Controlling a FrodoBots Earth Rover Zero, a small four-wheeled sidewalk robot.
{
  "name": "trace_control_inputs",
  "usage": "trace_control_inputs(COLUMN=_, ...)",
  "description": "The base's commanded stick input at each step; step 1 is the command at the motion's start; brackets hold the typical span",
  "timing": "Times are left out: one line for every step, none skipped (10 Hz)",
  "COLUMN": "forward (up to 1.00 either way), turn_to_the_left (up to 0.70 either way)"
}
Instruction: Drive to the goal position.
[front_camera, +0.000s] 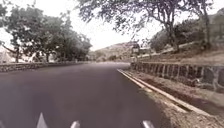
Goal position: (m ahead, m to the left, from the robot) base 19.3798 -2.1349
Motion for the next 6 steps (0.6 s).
trace_control_inputs(forward=0.5, turn_to_the_left=0.0)
trace_control_inputs(forward=0.5, turn_to_the_left=0.0)
trace_control_inputs(forward=0.5, turn_to_the_left=0.0)
trace_control_inputs(forward=0.5, turn_to_the_left=0.0)
trace_control_inputs(forward=0.5, turn_to_the_left=0.0)
trace_control_inputs(forward=0.5, turn_to_the_left=0.0)
